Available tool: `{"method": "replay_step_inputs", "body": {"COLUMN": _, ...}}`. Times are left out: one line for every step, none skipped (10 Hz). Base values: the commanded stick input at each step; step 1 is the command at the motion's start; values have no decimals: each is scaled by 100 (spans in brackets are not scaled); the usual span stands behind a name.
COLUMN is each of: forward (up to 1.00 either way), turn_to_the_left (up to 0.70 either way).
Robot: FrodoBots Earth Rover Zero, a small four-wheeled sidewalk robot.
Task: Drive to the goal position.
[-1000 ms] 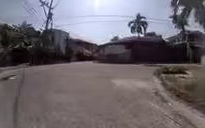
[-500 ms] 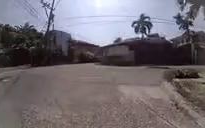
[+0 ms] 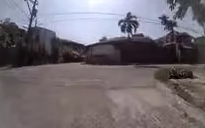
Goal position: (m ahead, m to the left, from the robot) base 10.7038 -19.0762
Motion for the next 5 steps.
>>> {"method": "replay_step_inputs", "body": {"forward": 100, "turn_to_the_left": 0}}
{"method": "replay_step_inputs", "body": {"forward": 100, "turn_to_the_left": 0}}
{"method": "replay_step_inputs", "body": {"forward": 100, "turn_to_the_left": 0}}
{"method": "replay_step_inputs", "body": {"forward": 100, "turn_to_the_left": 0}}
{"method": "replay_step_inputs", "body": {"forward": 100, "turn_to_the_left": 0}}
